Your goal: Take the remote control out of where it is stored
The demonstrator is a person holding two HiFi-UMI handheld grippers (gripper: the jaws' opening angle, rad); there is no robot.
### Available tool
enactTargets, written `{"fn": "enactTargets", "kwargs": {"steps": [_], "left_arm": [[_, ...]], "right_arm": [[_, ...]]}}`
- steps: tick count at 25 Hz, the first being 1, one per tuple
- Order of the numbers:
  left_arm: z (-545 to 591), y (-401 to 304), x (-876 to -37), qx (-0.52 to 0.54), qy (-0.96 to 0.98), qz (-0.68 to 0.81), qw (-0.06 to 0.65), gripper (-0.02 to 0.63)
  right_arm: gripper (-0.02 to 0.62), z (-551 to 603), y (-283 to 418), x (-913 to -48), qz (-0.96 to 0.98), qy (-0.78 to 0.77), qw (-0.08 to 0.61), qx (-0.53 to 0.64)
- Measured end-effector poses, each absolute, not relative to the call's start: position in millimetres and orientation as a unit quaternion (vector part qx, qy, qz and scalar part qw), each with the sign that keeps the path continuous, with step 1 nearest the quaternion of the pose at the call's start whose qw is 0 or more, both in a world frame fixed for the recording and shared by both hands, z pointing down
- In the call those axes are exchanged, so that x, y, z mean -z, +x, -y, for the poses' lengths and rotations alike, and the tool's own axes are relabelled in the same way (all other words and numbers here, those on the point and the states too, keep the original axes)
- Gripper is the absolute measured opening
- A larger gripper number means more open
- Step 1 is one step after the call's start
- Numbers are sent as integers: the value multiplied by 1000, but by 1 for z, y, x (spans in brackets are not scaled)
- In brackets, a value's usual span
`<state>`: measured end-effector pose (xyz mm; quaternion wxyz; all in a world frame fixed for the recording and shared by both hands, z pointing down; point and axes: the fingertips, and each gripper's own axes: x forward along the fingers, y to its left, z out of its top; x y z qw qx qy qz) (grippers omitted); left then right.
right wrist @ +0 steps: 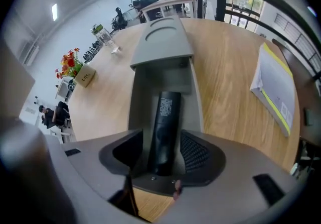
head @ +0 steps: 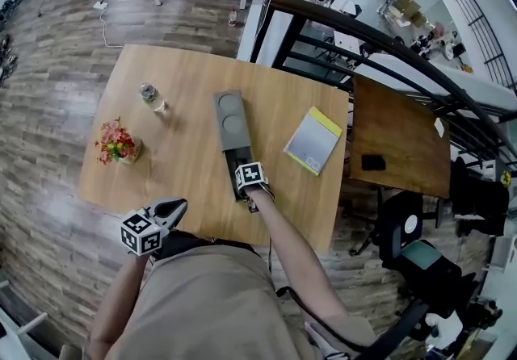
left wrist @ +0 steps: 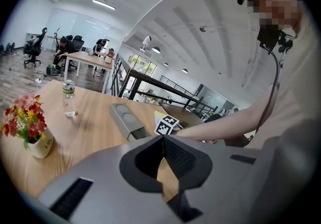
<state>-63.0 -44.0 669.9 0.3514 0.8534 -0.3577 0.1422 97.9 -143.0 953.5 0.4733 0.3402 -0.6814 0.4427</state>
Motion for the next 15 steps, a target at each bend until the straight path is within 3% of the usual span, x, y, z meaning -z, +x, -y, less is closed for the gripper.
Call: {"fn": "enactTargets", "kwargs": {"steps": [15], "left_arm": [[54, -102, -660, -146, 847, 377, 345, -3]], "right_arm": [[208, 145, 100, -985, 625, 368, 554, -408]]}}
